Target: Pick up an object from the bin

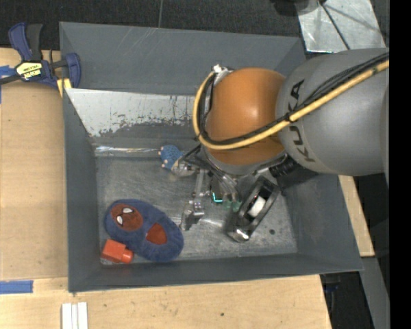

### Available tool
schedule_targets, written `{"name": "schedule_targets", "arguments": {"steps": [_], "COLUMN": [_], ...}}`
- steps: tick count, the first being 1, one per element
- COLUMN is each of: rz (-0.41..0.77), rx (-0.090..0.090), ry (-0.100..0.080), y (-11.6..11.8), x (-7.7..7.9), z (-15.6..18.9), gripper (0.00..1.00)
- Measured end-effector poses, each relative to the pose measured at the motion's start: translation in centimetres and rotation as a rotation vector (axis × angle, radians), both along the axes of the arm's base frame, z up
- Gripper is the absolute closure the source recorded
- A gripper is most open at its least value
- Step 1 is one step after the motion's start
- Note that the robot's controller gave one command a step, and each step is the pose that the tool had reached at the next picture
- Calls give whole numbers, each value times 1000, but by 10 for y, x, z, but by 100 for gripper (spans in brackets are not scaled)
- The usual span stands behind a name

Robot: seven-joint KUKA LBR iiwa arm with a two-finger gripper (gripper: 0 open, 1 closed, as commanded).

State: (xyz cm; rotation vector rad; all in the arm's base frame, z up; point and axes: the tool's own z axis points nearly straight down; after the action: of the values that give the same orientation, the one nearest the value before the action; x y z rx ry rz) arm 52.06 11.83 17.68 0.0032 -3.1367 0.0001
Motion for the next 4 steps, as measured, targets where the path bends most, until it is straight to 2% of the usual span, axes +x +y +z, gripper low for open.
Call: {"name": "schedule_targets", "arguments": {"steps": [1,2,3,4], "rz": [36,-273,-572,-882], "rx": [-5,-1,0,-2], "ry": [-7,-10,-10,5], "y": [91,105,82,87], "x": [-16,-36,-32,-14], "z": [-104,-76,-68,-101], "gripper": [0,0,0,0]}}
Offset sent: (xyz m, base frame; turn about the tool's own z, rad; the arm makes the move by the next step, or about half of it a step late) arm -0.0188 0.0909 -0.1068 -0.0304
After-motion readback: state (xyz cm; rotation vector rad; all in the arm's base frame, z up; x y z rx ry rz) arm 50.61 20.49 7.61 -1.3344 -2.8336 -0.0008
